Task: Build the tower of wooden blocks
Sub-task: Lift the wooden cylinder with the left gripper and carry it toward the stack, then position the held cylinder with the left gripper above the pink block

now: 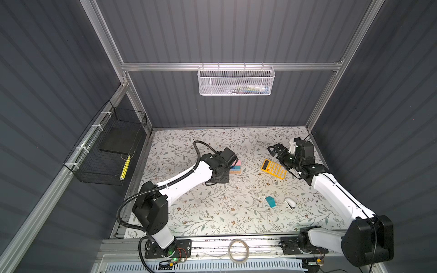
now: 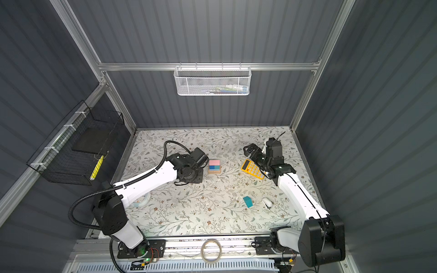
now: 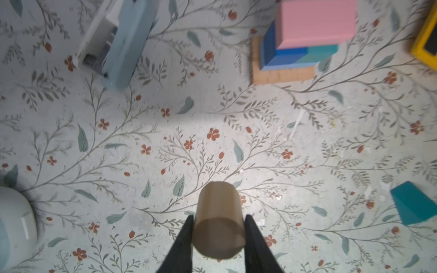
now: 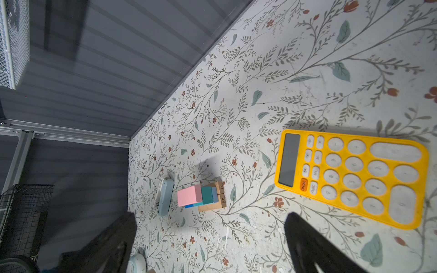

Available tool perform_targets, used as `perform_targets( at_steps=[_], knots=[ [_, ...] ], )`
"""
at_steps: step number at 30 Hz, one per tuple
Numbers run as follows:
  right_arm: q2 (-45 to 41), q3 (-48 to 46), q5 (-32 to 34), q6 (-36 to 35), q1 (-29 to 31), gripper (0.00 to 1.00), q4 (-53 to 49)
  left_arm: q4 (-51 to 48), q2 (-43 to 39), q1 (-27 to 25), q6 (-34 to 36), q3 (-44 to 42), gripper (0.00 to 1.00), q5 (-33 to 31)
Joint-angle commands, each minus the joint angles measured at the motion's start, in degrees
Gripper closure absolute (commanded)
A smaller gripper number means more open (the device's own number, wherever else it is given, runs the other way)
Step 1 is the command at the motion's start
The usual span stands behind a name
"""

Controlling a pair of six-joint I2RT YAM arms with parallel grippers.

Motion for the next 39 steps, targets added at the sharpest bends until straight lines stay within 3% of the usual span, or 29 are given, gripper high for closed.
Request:
perform_targets(
  at_steps=[1,10,19,27,39],
  knots=[
    [0.18,-0.14,-0.39,-0.73,-0.30,0.01,0.17,-4.24,3.53,-0.05,5.98,7.38,0.79,-1.38],
    [0.58,0.22,-1.16,-1.41,-0.64,0.01,-0.19,-9.71,16.78,0.20,14.47,27.50,0.79,1.78],
    [0.33,-0.05,-1.90,-1.88,-1.78,0.01,-0.54,-13.73,26.79,1.12,18.36,40.46,0.79,3.29],
    [0.58,-0.29,-2.87,-1.88,-2.58,0.01,-0.27,-15.69,31.58,2.82,19.96,46.25,0.79,4.25],
    [1.66,-0.31,-3.41,-1.54,-2.76,0.01,0.49,-14.91,33.63,4.43,21.29,47.44,0.78,6.94]
  ],
)
